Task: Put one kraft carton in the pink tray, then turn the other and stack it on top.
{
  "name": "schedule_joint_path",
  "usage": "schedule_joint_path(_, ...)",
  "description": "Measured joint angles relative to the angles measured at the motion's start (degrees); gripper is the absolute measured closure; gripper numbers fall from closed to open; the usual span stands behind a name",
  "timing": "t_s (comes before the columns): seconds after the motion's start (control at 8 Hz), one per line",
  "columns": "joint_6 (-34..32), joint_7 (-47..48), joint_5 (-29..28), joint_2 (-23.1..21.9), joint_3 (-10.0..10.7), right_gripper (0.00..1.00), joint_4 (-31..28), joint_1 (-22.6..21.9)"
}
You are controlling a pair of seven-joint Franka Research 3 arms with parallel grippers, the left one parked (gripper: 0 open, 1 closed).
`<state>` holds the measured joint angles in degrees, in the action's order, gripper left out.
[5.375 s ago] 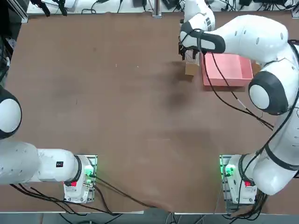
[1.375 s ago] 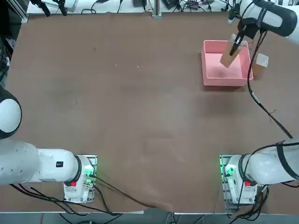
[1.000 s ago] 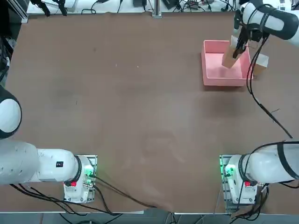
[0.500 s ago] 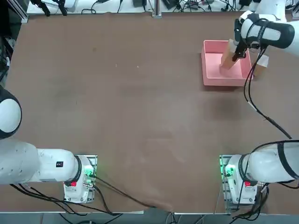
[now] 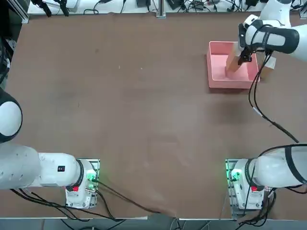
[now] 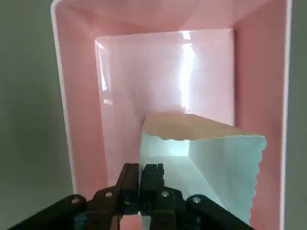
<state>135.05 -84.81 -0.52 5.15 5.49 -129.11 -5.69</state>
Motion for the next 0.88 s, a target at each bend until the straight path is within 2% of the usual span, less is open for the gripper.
schedule_joint_path(0.12,0.80,-0.10,0.66,0.52,0.00,0.97,-0.25,0.00)
schedule_joint_path(0.38,2.49,-0.17,1.43,1.73,0.00,0.87,-0.38,0.01)
schedule_joint_path(0.88,2.33,-0.02,1.45,1.78,0.03,0.20,0.31,0.13)
